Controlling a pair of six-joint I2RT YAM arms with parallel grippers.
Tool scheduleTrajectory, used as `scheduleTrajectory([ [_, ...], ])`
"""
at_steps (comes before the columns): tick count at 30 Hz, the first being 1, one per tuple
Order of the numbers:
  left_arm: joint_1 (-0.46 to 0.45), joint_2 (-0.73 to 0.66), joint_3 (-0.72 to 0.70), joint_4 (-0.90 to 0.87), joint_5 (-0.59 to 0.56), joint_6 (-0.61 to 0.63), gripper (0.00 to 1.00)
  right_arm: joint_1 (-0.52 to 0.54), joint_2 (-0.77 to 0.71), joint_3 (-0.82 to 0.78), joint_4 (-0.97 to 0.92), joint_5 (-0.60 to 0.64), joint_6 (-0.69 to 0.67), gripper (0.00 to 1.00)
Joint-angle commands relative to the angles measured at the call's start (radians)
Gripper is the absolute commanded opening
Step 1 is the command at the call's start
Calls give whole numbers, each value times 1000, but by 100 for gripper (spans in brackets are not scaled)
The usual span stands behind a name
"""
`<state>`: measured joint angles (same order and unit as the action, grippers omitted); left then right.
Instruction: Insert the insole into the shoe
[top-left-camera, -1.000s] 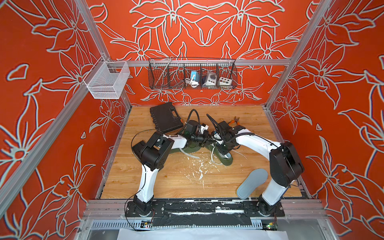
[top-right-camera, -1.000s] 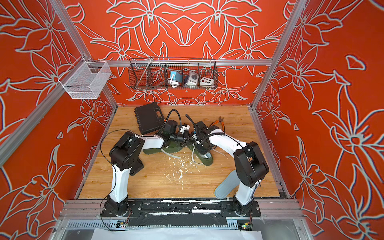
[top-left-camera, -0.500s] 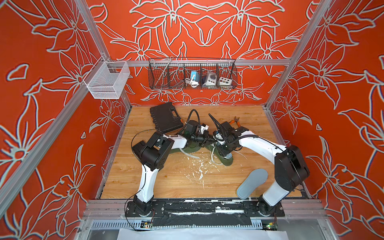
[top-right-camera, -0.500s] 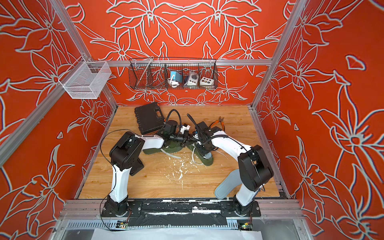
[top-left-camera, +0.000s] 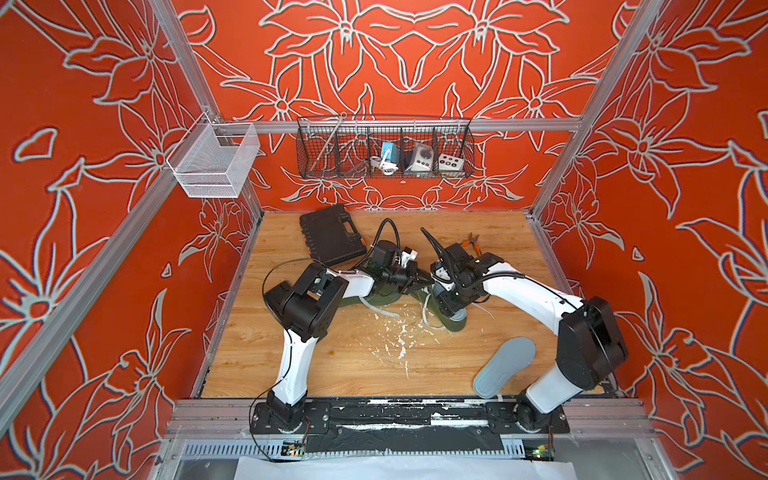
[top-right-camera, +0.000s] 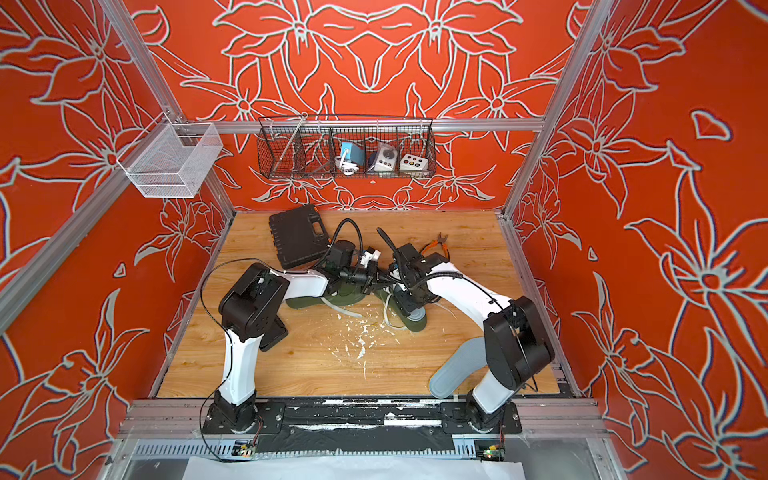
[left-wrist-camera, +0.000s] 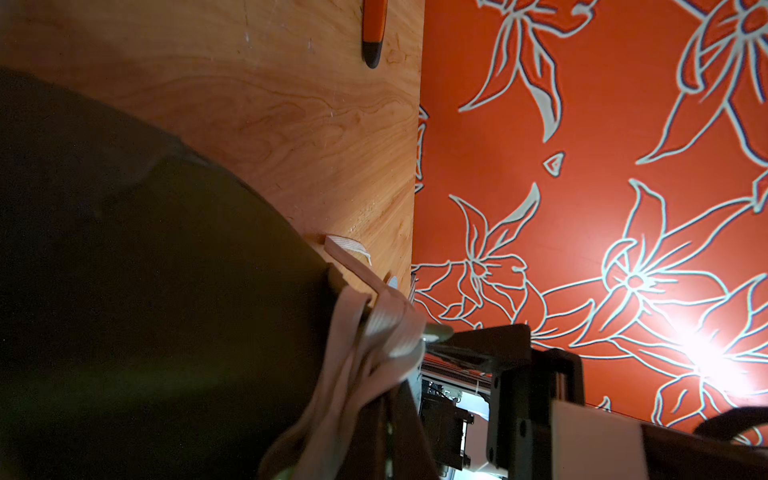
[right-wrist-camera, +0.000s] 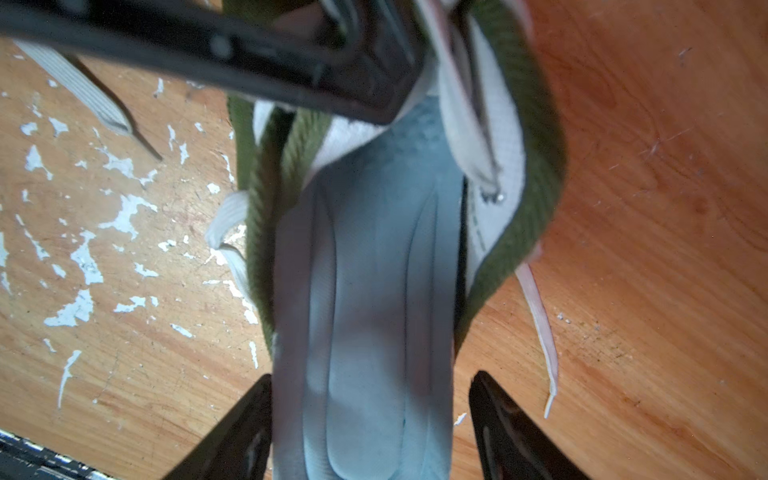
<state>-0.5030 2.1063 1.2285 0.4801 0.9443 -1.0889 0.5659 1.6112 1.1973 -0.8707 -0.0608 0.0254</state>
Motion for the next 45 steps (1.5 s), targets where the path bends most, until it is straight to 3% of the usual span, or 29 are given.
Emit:
scheduleTrajectory([
  [1,1,-46,3,22,30,13,0,-2,-44,-4,-46,12,5,76],
  [17,1,-43,12,13,31,17,0,-1,-28,-37,-69,-24,-8,69],
  [25,1,-43,20,-2,30,24,0,-1,-2,-13,-53,-17,-21,41],
  [33,1,-46,17,-1,31,25,0,-4,54,-10,-2,-16,-27,31],
  [45,1,-48,-4,20,32,15,0,-26,122,-20,92,6,-2,25],
])
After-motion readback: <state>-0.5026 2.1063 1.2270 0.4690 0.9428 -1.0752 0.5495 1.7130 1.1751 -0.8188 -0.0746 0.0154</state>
